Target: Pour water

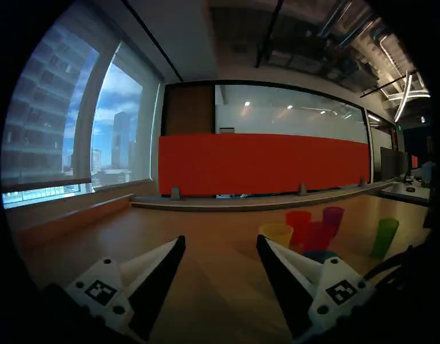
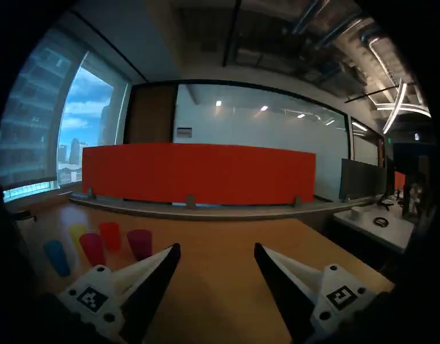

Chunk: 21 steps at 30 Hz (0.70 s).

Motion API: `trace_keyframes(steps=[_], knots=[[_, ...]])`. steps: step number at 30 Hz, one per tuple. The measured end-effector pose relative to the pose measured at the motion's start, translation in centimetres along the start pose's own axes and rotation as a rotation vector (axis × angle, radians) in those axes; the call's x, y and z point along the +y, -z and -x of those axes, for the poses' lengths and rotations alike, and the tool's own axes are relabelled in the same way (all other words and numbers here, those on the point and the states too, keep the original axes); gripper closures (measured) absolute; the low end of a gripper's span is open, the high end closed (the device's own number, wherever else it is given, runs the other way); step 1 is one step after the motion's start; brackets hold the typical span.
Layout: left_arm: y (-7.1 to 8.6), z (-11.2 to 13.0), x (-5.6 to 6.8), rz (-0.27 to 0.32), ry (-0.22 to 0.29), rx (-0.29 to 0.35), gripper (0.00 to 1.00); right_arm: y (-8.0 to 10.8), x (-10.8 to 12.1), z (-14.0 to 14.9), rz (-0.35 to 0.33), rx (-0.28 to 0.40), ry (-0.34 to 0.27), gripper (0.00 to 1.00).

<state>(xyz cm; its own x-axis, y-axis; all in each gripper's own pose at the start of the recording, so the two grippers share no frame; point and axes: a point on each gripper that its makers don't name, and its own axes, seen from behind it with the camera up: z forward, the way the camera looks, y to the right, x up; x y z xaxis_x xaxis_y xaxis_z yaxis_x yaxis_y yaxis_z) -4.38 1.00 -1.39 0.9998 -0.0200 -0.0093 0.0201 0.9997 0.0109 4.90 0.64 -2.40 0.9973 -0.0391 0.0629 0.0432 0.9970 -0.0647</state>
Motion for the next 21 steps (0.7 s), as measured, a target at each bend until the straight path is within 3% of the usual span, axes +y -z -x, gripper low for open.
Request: trace_keyframes(steps=[8, 15, 21], knots=[[0.0, 0.0, -0.1, 0.000, -0.001, 0.000, 0.08, 0.4, -0.3, -0.4, -0.029, 0.060, 0.025, 0.00], [0.0, 0.1, 0.0, 0.000, -0.001, 0.000, 0.08, 0.4, -0.7, -1.4, -0.052, 0.157, 0.023, 0.00], [0.0, 0.0, -0.1, -0.001, -0.001, 0.000, 0.08, -0.4, -1.0, -0.5, -0.055, 0.176, 0.019, 0.01]])
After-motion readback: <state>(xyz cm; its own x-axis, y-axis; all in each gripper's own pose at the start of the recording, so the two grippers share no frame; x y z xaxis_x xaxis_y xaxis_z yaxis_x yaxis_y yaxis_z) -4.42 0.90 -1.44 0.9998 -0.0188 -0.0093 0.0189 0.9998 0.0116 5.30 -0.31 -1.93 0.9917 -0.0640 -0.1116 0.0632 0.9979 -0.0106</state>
